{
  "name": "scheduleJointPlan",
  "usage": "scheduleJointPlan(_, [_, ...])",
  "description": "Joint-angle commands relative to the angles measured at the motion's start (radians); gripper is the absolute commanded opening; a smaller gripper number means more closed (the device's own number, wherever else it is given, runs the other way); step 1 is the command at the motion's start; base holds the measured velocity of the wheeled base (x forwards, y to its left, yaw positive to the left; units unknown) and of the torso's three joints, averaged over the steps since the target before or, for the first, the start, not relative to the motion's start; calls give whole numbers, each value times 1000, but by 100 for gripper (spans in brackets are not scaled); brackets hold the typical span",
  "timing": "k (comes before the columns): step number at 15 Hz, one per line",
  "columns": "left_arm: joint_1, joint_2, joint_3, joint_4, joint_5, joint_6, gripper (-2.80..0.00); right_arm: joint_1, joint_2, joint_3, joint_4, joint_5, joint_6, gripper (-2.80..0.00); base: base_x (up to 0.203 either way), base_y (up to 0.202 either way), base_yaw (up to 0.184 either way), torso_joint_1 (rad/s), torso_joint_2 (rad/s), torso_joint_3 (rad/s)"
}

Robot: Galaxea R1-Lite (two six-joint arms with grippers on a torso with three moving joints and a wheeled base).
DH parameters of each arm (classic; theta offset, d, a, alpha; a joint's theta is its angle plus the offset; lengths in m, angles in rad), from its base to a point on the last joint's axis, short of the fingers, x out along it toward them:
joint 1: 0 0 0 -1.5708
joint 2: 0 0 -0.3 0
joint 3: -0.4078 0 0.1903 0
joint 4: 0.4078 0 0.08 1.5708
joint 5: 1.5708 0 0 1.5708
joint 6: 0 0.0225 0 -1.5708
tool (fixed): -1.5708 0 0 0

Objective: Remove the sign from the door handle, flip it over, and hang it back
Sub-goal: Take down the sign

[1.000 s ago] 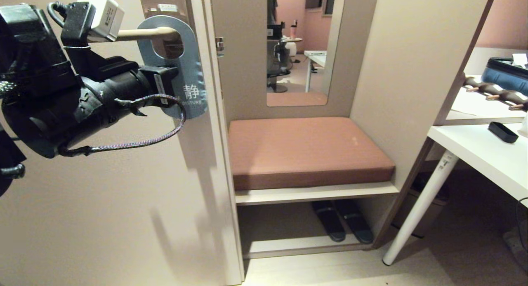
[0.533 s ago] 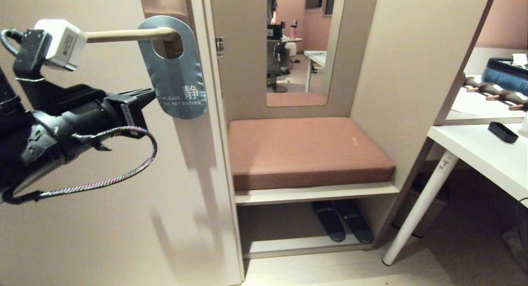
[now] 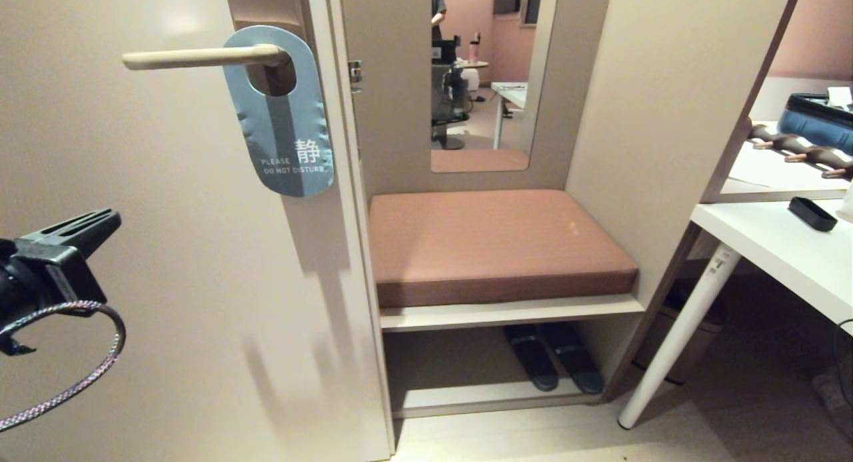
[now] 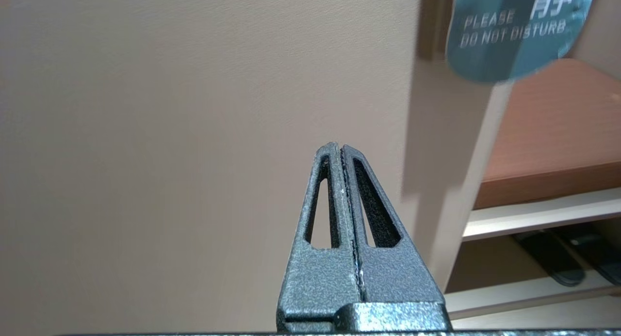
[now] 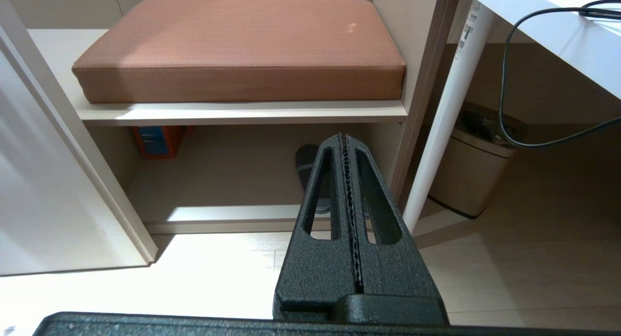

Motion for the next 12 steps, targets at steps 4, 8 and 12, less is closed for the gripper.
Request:
scheduleJointPlan(4, [18, -219, 160, -4, 6, 5, -280, 0, 0, 0, 1, 0, 0, -280, 0, 0, 0, 0, 0, 0])
scheduleJointPlan(8, [-7, -431, 312, -4, 7, 2, -280, -1, 0, 0, 1, 0, 0, -280, 0, 0, 0, 0, 0, 0])
scheduleJointPlan(12, [21, -607, 476, 1, 1, 5, -280, 1, 0, 0, 1, 0, 0, -280, 0, 0, 0, 0, 0, 0])
